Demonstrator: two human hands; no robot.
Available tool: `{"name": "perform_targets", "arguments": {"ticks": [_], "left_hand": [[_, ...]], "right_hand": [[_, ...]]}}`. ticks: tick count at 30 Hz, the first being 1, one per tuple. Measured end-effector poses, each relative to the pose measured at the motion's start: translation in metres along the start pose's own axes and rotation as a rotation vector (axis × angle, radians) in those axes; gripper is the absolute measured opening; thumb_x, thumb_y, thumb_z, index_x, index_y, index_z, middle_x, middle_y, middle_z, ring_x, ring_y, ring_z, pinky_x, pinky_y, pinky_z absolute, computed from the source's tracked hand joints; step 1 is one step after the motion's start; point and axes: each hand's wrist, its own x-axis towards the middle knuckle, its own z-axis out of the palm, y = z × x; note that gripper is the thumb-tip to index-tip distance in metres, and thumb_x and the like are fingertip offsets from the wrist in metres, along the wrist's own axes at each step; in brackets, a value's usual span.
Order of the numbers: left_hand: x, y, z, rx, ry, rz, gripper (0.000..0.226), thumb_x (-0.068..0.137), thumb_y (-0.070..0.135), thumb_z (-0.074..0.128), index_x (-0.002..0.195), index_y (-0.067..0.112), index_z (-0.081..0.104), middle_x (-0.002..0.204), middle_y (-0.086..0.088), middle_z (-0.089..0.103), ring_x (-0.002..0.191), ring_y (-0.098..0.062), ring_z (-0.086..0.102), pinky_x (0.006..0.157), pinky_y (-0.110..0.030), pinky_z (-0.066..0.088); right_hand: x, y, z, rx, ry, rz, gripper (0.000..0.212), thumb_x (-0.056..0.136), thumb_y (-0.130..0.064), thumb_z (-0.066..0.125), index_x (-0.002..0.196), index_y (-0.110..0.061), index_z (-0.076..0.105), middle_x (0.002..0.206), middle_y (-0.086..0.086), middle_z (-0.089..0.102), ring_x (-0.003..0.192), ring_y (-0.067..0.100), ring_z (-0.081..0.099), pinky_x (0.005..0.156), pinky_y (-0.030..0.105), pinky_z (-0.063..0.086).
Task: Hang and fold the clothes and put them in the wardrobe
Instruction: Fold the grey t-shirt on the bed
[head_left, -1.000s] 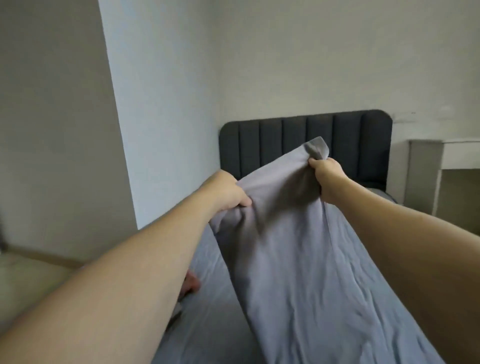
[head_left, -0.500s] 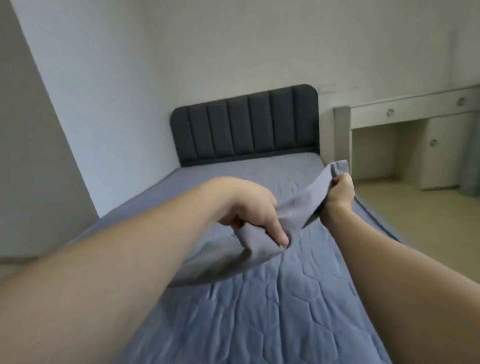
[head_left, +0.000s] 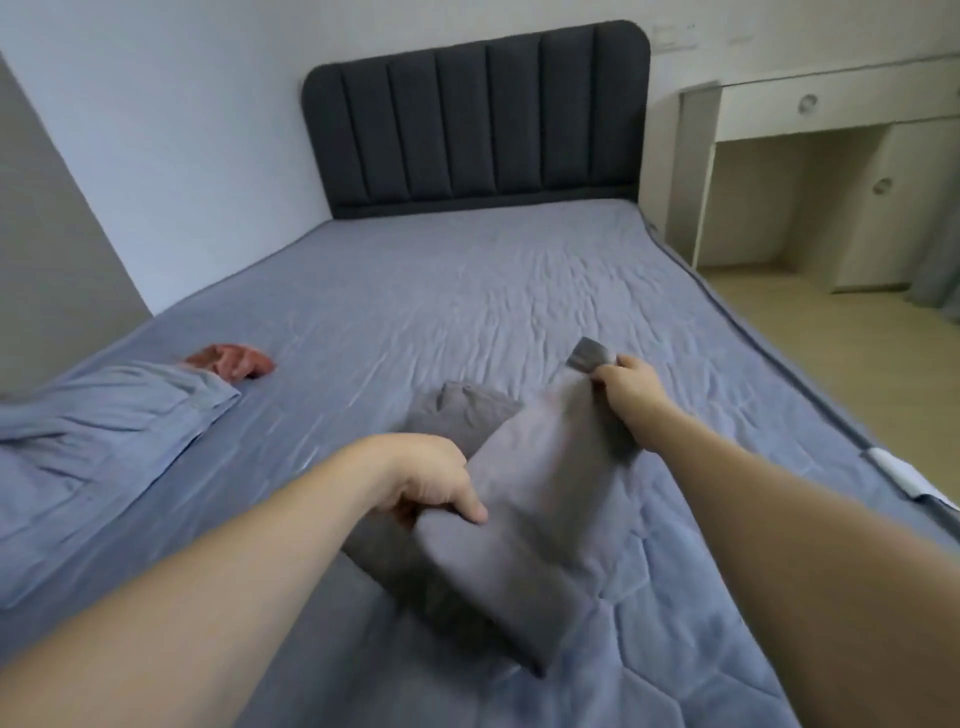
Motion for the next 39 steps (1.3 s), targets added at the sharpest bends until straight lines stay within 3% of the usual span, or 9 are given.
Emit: {"name": "perform_targets", "arguments": {"ticks": [4, 10, 14, 17, 22, 28, 31, 34, 39], "left_hand": [[0.036, -0.08, -0.047, -0.14, 0.251, -0.074, 0.012, 0.091, 0.011, 0.065, 0.099, 0.002, 0.066, 0.086, -0.017, 0.063, 0.072, -0.029, 0.061, 0.05, -0.029, 0.049], [0.12, -0.172, -0.051, -0.09, 0.611, -0.126, 0.042, 0.095, 0.046, 0.055, 0.097, 0.005, 0.065, 0.109, -0.02, 0.067, 0.104, -0.033, 0.063, 0.079, -0.033, 0.045], [0.147, -0.222, -0.023, -0.306, 0.739, 0.038, 0.057, 0.089, 0.057, 0.057, 0.055, 0.015, 0.04, 0.05, -0.002, 0.051, 0.057, -0.025, 0.056, 0.056, -0.035, 0.034], [0.153, -0.234, -0.02, -0.43, 0.854, 0.203, 0.054, 0.088, 0.058, 0.053, 0.057, 0.019, 0.031, 0.046, 0.01, 0.031, 0.046, -0.009, 0.03, 0.051, -0.036, 0.026], [0.156, -0.23, -0.025, -0.338, 0.95, 0.104, 0.055, 0.093, 0.049, 0.056, 0.056, 0.015, 0.034, 0.041, 0.005, 0.036, 0.045, -0.015, 0.037, 0.049, -0.034, 0.028], [0.119, -0.198, -0.025, -0.083, 1.035, -0.107, 0.025, 0.091, 0.037, 0.061, 0.093, 0.012, 0.055, 0.097, -0.009, 0.061, 0.097, -0.035, 0.058, 0.075, -0.038, 0.042], [0.081, -0.166, 0.002, 0.152, 1.251, 0.29, 0.022, 0.083, 0.027, 0.059, 0.101, 0.015, 0.058, 0.105, -0.009, 0.057, 0.098, -0.036, 0.056, 0.081, -0.047, 0.046], [0.053, -0.126, 0.051, 0.172, 0.869, 0.561, 0.056, 0.089, 0.053, 0.037, 0.135, 0.024, 0.05, 0.144, -0.005, 0.043, 0.133, -0.029, 0.04, 0.108, -0.052, 0.032], [0.042, -0.129, 0.102, 0.579, 0.289, 0.233, 0.089, 0.086, 0.078, 0.021, 0.153, 0.033, -0.014, 0.159, 0.011, -0.027, 0.141, -0.014, -0.037, 0.105, -0.064, -0.025]], "right_hand": [[0.033, -0.022, 0.08, -0.23, -0.124, -0.191, 0.015, 0.093, -0.027, 0.054, 0.09, -0.013, 0.051, 0.079, 0.001, 0.053, 0.071, 0.017, 0.05, 0.057, 0.03, 0.034], [0.08, -0.007, 0.18, -0.516, -0.172, -0.281, 0.028, 0.099, -0.042, 0.044, 0.096, -0.014, 0.044, 0.098, 0.012, 0.058, 0.09, 0.031, 0.055, 0.071, 0.037, 0.038], [0.09, 0.041, 0.211, -0.723, -0.088, -0.291, 0.042, 0.099, -0.055, 0.031, 0.097, -0.016, 0.045, 0.108, 0.018, 0.063, 0.098, 0.037, 0.059, 0.071, 0.04, 0.039], [0.096, 0.041, 0.217, -0.654, 0.074, -0.387, 0.042, 0.099, -0.055, 0.03, 0.083, -0.018, 0.041, 0.097, 0.017, 0.062, 0.094, 0.037, 0.058, 0.067, 0.039, 0.034], [0.102, 0.038, 0.22, -0.706, 0.079, -0.376, 0.045, 0.099, -0.053, 0.03, 0.09, -0.014, 0.051, 0.103, 0.016, 0.062, 0.099, 0.038, 0.056, 0.075, 0.043, 0.04], [0.07, 0.015, 0.203, -0.938, 0.096, -0.412, 0.055, 0.095, -0.052, 0.035, 0.131, -0.012, 0.044, 0.135, 0.015, 0.039, 0.127, 0.037, 0.036, 0.106, 0.05, 0.025], [0.04, 0.018, 0.164, -1.083, 0.008, -0.582, 0.063, 0.089, -0.061, 0.027, 0.14, -0.026, 0.04, 0.151, 0.008, 0.027, 0.139, 0.032, 0.026, 0.112, 0.052, 0.013], [0.012, 0.038, 0.133, -1.216, -0.173, -0.488, 0.068, 0.087, -0.07, 0.011, 0.146, -0.039, 0.023, 0.159, 0.001, 0.014, 0.146, 0.028, 0.012, 0.113, 0.058, -0.001], [-0.007, 0.065, 0.128, -1.172, -0.254, -0.356, 0.067, 0.085, -0.077, 0.006, 0.147, -0.051, 0.008, 0.161, -0.008, 0.007, 0.147, 0.03, 0.007, 0.111, 0.063, 0.003]]}}
